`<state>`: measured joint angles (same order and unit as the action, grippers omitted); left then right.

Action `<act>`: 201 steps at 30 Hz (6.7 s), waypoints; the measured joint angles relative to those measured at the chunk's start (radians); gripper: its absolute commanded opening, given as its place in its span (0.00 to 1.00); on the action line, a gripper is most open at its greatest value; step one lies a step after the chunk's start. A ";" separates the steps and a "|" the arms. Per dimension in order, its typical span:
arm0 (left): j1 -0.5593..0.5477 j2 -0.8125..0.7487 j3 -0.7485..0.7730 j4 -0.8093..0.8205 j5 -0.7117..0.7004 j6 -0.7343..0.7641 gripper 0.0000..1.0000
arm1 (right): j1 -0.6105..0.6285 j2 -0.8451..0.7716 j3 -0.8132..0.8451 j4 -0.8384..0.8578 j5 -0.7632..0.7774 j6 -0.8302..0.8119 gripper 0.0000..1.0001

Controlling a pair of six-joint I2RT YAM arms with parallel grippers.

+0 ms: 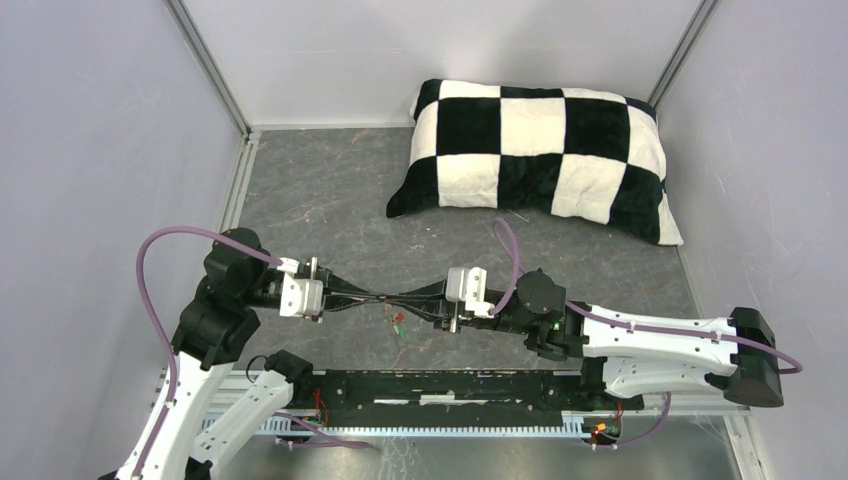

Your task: Put the keys on the keyring

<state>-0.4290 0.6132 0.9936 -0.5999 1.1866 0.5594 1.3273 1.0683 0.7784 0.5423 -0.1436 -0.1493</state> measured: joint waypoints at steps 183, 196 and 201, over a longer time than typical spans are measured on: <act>-0.001 -0.142 -0.067 0.006 -0.081 0.685 0.02 | 0.039 -0.189 0.031 -0.283 0.249 -0.098 0.49; -0.001 -0.004 0.076 -0.250 -0.161 0.724 0.02 | 0.050 0.016 0.248 -0.454 0.232 -0.175 0.45; -0.001 0.038 0.107 -0.333 -0.207 0.723 0.02 | 0.061 0.053 0.286 -0.476 0.231 -0.198 0.44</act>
<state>-0.4297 0.6514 1.1007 -0.9333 0.9798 1.2827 1.3880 1.1213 1.0645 0.0666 0.0875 -0.3473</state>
